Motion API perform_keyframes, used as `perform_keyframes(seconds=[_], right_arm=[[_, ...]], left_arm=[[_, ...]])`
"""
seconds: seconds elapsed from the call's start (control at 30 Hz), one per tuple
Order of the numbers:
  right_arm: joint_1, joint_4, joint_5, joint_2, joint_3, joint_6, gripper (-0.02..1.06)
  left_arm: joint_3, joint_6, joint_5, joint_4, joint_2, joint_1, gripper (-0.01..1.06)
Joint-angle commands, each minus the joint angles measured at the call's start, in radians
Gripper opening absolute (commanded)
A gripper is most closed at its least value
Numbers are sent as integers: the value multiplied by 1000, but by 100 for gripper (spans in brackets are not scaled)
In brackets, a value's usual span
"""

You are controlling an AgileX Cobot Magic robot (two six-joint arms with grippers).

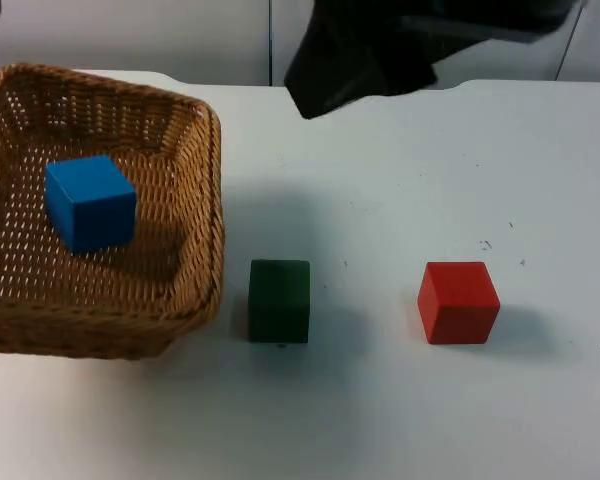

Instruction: Pick up the basket with the left hand and place the blue cube into the basket with the right hand.

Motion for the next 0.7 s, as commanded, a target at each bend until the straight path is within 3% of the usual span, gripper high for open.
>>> perform_keyframes(seconds=[0.0,0.17,0.67], right_arm=[[5,2,-39,-60,50,17,77],[5,2,-47,-186,142,49,77],[5,-2,-46,-456,231,96,77]], left_arm=[[0,23,-5,-39,21,2,0],[0,128,-19,-163,63,2,0],[0,176,-78,-190,182,2,0]])
